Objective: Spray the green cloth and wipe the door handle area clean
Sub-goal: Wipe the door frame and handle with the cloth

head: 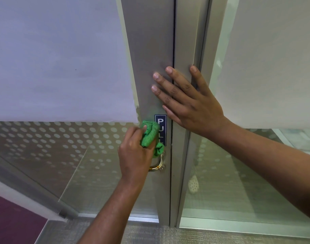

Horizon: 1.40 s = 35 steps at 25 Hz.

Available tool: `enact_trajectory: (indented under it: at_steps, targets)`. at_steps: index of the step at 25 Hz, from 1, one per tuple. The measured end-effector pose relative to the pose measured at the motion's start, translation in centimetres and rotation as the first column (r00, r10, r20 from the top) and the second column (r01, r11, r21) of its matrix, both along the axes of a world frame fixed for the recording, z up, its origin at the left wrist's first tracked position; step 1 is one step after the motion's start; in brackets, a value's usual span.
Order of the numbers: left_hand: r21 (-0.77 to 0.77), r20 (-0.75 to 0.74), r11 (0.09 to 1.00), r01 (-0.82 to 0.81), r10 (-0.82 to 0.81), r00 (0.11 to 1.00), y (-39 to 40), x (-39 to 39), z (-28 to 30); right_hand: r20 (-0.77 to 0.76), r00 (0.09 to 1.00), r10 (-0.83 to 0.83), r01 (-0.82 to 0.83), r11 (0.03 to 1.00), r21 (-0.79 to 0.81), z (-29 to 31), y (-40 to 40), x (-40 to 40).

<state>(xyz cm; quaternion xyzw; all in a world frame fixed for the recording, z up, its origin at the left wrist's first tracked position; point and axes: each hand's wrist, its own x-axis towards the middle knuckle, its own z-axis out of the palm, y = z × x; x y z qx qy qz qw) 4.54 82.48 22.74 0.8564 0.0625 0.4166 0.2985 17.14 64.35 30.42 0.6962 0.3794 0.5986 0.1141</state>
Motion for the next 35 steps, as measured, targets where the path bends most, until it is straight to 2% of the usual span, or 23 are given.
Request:
enact_trajectory:
  at_steps: [4,7,9,11,13,14,18,23,26,29,33,35]
  targets:
    - [-0.003,-0.138,0.998,0.056,-0.055,0.989,0.4,-0.9,-2.8,0.012,1.000,0.000,0.000,1.000,0.008,-0.1,0.0,0.2]
    - [-0.024,-0.159,0.997,0.076,-0.078,0.984,1.1,-1.1,-1.8,0.020,1.000,-0.001,0.001,1.000,0.010,-0.1,0.0,0.2]
    - [-0.109,-0.159,0.990,0.090,-0.107,0.982,2.4,-1.6,-0.4,0.030,1.000,-0.003,0.002,1.000,0.016,-0.1,0.1,0.2]
    - [-0.139,-0.219,0.979,0.146,-0.174,0.960,4.4,-2.6,1.0,0.035,0.999,-0.007,0.007,1.000,0.012,-0.1,0.1,0.2]
    - [-0.030,-0.364,0.977,0.210,-0.207,0.908,5.8,-3.7,1.9,0.036,0.999,-0.005,0.005,1.000,0.011,-0.1,0.1,0.3]
    - [0.050,-0.445,0.977,0.209,-0.166,0.880,6.0,-4.1,2.0,0.038,0.999,-0.002,0.001,1.000,0.017,-0.1,0.1,0.3]
    - [0.386,-0.607,0.915,0.113,0.160,0.779,3.9,-4.9,0.2,0.028,1.000,0.008,-0.009,0.999,0.032,-0.2,0.1,0.3]
    - [0.350,-0.588,0.937,0.015,0.207,0.782,1.3,-4.6,-2.1,0.045,0.999,-0.001,0.000,1.000,0.028,-0.2,0.2,0.3]
    - [0.247,-0.608,0.967,0.055,0.111,0.786,-3.2,-3.7,-2.6,0.050,0.999,-0.005,0.004,1.000,0.027,-0.2,0.1,0.2]
    - [0.218,-0.575,0.974,0.067,0.073,0.815,-5.8,-2.5,-2.8,0.047,0.999,-0.010,0.010,1.000,0.004,-0.1,-0.1,0.1]
    - [0.211,-0.555,0.977,0.029,0.095,0.826,-4.1,-3.3,-3.2,0.037,0.999,-0.007,0.007,1.000,-0.010,-0.1,-0.2,0.0]
    - [0.191,-0.555,0.981,-0.042,0.143,0.820,-1.7,-4.1,-3.3,0.043,0.999,-0.007,0.007,1.000,-0.011,-0.1,-0.2,0.1]
